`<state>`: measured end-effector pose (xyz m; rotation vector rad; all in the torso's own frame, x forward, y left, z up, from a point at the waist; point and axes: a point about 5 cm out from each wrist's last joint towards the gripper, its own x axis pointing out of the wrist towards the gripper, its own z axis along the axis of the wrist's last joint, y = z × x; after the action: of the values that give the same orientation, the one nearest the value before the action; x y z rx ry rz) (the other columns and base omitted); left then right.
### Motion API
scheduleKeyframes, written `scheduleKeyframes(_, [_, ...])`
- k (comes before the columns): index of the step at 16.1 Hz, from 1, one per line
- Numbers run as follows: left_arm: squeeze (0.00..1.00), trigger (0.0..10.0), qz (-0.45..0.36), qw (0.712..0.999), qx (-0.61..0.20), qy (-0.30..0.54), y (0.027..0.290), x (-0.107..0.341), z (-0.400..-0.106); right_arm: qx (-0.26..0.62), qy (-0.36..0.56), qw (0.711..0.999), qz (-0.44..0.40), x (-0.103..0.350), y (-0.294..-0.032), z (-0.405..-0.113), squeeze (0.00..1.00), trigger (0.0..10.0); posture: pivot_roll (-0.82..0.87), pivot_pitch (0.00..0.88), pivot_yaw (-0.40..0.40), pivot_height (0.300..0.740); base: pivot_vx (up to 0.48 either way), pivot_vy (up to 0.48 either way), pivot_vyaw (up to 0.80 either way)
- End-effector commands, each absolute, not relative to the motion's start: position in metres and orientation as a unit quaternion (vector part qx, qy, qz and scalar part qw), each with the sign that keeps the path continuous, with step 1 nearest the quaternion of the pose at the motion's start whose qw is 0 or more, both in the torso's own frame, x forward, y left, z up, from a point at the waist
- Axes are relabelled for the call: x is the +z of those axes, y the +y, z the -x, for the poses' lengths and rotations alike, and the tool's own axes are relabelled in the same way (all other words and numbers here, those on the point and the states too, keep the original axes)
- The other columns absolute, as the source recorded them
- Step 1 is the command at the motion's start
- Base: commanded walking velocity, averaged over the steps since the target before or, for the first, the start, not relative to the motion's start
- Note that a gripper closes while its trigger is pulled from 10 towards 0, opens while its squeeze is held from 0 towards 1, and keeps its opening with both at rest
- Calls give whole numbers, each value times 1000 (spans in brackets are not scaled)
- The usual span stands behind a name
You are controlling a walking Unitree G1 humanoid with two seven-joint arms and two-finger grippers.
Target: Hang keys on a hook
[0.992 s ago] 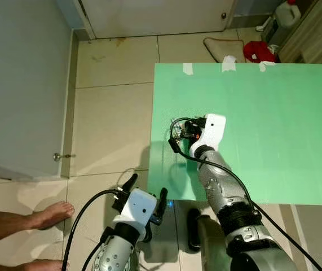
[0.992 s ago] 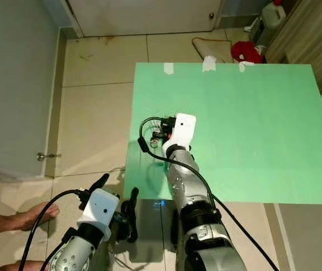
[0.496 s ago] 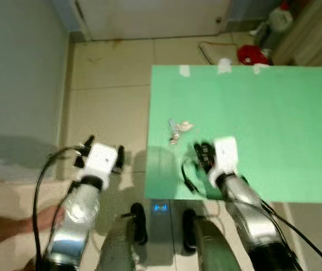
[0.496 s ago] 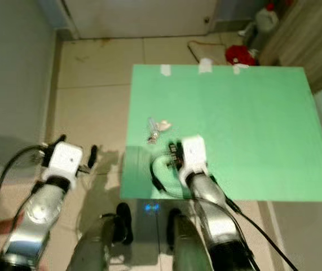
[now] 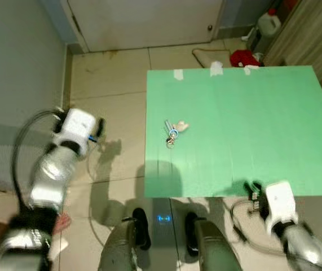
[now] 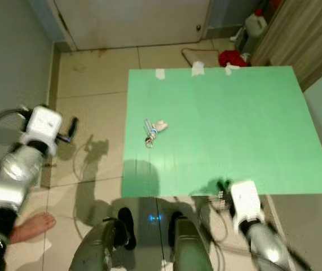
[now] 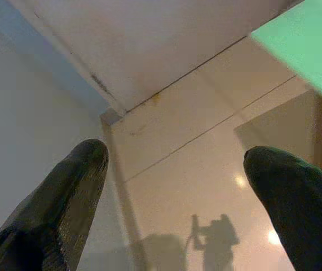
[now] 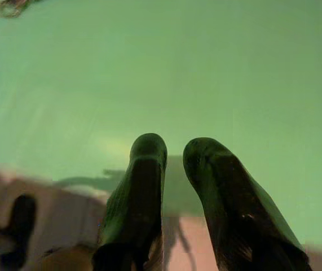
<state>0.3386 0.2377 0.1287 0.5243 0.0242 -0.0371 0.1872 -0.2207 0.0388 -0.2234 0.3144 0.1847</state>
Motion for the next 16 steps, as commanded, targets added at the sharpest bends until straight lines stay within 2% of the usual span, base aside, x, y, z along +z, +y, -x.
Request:
scheduleKeyframes(1, [0, 10000, -258, 965, -3, 48, 254, 119, -336, 95, 171, 976, 95, 35, -216, -177, 0, 10000, -300, 322, 76, 740, 0, 0, 0])
scheduleKeyframes(2, [0, 10000, -263, 964, -1, 49, 259, 121, -338, 98, 173, 975, 95, 33, -214, -171, 0, 10000, -307, 329, 85, 740, 0, 0, 0])
scheduleKeyframes(3, [1000, 10000, -270, 962, -4, 48, 267, 129, -341, 114, 176, 973, 93, 30, -206, -161, 0, 10000, -309, 330, 93, 740, 0, 0, 0])
scheduleKeyframes(7, [1000, 10000, -252, 967, -33, 23, 271, 154, -352, 155, 190, 967, 69, 24, -184, -143, 0, 10000, -298, 311, 112, 740, 0, 0, 0])
scheduleKeyframes(8, [1000, 10000, -242, 969, -43, 18, 264, 153, -352, 155, 191, 967, 66, 24, -182, -144, 0, 10000, -291, 305, 115, 740, 0, 0, 0])
scheduleKeyframes(10, [1000, 10000, -186, 978, -96, 16, 224, 123, -335, 144, 183, 971, 50, 23, -177, -159, 0, 10000, -254, 285, 111, 740, 0, 0, 0])
scheduleKeyframes(11, [1000, 10000, -186, 978, -96, 16, 224, 123, -335, 144, 183, 971, 50, 23, -177, -159, 0, 10000, -254, 285, 111, 740, 0, 0, 0])
scheduleKeyframes(13, [1000, 10000, -205, 965, -161, -3, 191, 120, -325, 152, 174, 972, 43, 22, -170, -174, 0, 10000, -209, 248, 107, 740, 0, 0, 0])
scheduleKeyframes(14, [1000, 10000, -227, 956, -183, -10, 185, 124, -328, 161, 168, 972, 40, 21, -164, -182, 0, 10000, -200, 234, 105, 740, 0, 0, 0])
scheduleKeyframes(16, [1000, 10000, -243, 954, -176, -3, 193, 127, -335, 171, 161, 971, 36, 21, -155, -189, 0, 10000, -194, 210, 110, 740, 0, 0, 0])
